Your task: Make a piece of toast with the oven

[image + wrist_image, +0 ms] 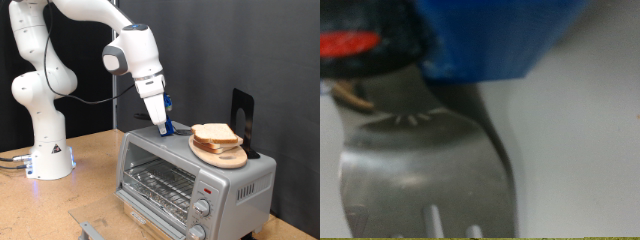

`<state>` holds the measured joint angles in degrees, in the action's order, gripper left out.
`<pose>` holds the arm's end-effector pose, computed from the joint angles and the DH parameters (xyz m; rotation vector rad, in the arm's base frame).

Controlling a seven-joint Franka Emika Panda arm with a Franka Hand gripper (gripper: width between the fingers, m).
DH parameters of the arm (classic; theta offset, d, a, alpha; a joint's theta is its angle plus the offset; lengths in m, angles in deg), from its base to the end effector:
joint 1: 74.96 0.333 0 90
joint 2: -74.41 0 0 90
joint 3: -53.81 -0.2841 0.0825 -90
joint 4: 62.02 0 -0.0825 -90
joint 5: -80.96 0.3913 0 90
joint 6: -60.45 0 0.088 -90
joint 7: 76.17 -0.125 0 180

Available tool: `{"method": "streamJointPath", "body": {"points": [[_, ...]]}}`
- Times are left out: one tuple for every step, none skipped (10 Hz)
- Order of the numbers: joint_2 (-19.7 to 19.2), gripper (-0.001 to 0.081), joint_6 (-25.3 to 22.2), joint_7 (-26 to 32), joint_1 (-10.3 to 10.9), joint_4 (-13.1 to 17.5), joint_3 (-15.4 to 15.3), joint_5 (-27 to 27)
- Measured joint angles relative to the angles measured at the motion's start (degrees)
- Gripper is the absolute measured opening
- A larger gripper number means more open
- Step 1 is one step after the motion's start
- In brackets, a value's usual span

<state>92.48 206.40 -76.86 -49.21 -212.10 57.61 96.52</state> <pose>0.4187 0.1696 0.3276 -2.8764 -0.2373 -0.2832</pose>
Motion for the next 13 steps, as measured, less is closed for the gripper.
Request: {"method": "streamJointPath", "body": {"points": [[0.00, 0.0801, 0.49, 0.64, 0.01, 0.00, 0.13, 0.58], [0.00, 0.0801, 0.68, 1.30, 0.01, 0.00, 0.21, 1.10], [0.00, 0.0801, 0.76, 2.08, 0.01, 0.00, 0.26, 1.62], [0.00, 0.0801, 0.84, 3.22, 0.05, -0.01, 0.32, 2.39], [0.00, 0.0801, 0.87, 4.33, 0.12, -0.01, 0.37, 3.26], [0.00, 0.0801, 0.90, 5.24, 0.24, -0.04, 0.42, 4.19], [0.00, 0.0801, 0.91, 5.98, 0.26, -0.09, 0.42, 4.89], [0.00, 0.0801, 0.91, 6.23, 0.26, -0.16, 0.42, 5.24], [0.00, 0.0801, 0.91, 6.24, 0.26, -0.24, 0.41, 5.35], [0.00, 0.0801, 0.91, 6.24, 0.26, -0.31, 0.40, 5.37], [0.00, 0.0801, 0.91, 6.24, 0.26, -0.39, 0.37, 5.40], [0.00, 0.0801, 0.91, 6.24, 0.27, -0.47, 0.32, 5.44], [0.00, 0.0801, 0.97, 6.24, 0.27, -0.52, 0.24, 5.52]]}}
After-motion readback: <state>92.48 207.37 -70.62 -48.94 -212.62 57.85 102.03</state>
